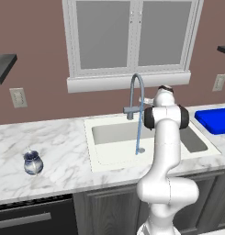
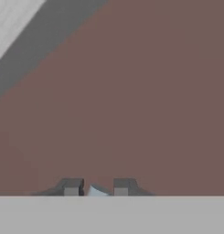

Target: Pick up all produce items and place them in the sink. Turn on the sink faucet to wash them. Then turn the sink off and put them in the tray.

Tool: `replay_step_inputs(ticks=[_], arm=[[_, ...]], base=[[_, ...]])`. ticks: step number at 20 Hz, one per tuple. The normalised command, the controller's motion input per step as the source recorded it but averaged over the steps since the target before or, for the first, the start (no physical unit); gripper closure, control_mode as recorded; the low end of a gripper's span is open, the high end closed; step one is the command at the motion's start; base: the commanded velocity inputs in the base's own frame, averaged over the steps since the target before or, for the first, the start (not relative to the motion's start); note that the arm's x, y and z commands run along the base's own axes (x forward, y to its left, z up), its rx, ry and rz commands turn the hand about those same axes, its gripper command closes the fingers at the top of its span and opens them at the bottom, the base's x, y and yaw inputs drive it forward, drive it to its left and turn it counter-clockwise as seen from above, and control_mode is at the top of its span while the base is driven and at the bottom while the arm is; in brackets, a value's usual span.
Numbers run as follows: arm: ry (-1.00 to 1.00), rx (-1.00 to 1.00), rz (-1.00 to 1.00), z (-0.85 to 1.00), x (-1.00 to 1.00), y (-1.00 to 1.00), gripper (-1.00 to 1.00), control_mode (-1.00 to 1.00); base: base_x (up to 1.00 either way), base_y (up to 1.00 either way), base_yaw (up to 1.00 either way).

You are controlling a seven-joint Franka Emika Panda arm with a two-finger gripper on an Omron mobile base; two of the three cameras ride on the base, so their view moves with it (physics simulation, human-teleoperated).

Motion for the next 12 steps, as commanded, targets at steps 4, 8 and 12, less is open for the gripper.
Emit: replay_step_inputs(ticks=[4,8,12], arm=[[-0.05,0.0,0.29,0.0,0.11,0.0,1.0,-1.0],[-0.08,0.0,0.31,0.0,0.12,0.08,1.0,-1.0],[-0.12,0.0,0.31,0.0,0.06,0.31,1.0,-1.0]], base=[[0.0,0.0,0.0],[0.0,0.0,0.0],[0.0,0.0,0.0]])
